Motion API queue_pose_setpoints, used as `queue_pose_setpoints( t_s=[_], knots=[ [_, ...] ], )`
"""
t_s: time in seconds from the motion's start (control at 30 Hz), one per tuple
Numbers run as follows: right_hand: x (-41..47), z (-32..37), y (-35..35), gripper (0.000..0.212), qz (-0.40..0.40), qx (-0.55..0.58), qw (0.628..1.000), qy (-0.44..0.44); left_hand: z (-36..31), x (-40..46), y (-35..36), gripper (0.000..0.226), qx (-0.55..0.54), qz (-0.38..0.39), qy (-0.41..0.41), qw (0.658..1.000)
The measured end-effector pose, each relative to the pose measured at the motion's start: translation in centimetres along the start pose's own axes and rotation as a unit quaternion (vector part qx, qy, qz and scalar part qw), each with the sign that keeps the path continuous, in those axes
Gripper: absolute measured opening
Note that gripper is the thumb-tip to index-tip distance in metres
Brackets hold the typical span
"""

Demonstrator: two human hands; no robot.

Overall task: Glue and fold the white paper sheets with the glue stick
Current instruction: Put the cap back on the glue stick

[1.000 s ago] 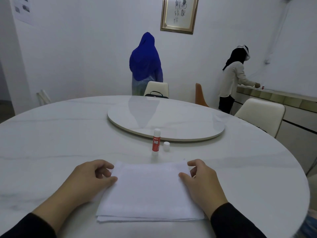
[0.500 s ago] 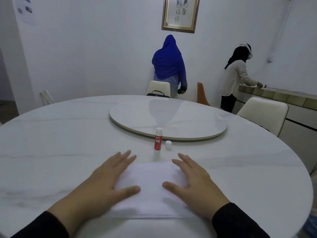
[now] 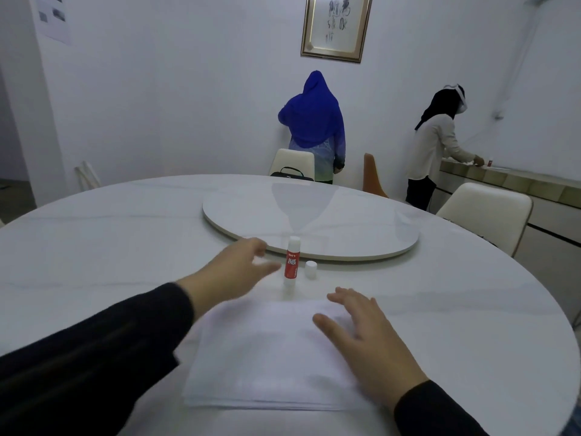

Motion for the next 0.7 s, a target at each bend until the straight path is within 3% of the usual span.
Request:
queue_pose_setpoints(
  t_s=[0.1,0.33,0.4,0.47,0.53,0.6,0.7],
  knots=[
    [0.3,-1.2,0.0,0.050,-0.052,0.046,0.997,0.036,-0.1,3.2,2.8,0.058,-0.208,0.017,-0.068,0.976],
    [0.6,-1.7,-0.5,0.020,-0.111,0.059,0.992,0.023,-0.3,4.8,5.4,0.003,-0.293,-0.079,-0.040,0.952],
    [0.6,-1.6,-1.2,0.011,-0.140,0.108,0.984,0.032,-1.3,3.7,4.4,0.008,-0.415,-0.074,-0.042,0.906],
    [0.7,-0.8,-2.2,0.013,-0.139,0.233,0.959,0.085,-2.5,2.0,3.0,0.006,-0.533,-0.033,-0.025,0.845],
    [1.3,1.1,-2.2,0.016,-0.041,0.439,0.885,0.146,-3.3,0.4,1.7,0.012,-0.588,-0.009,-0.002,0.809],
    [1.8,3.8,-1.4,0.028,0.079,0.597,0.777,0.184,-3.4,-0.9,1.0,0.018,-0.617,-0.009,0.017,0.787],
    [2.1,6.1,0.2,0.026,0.114,0.726,0.649,0.194,-2.7,-1.8,0.7,0.027,-0.654,-0.019,0.023,0.756]
  ],
)
Point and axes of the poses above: each hand's wrist, its own x-axis towards the middle knuckle, its own y-axis out of the palm, z = x × y, the point moved 4 cm from there along x, towards the middle knuckle, and after that the axes turned 10 degrees about -x, right-handed, at the moved point
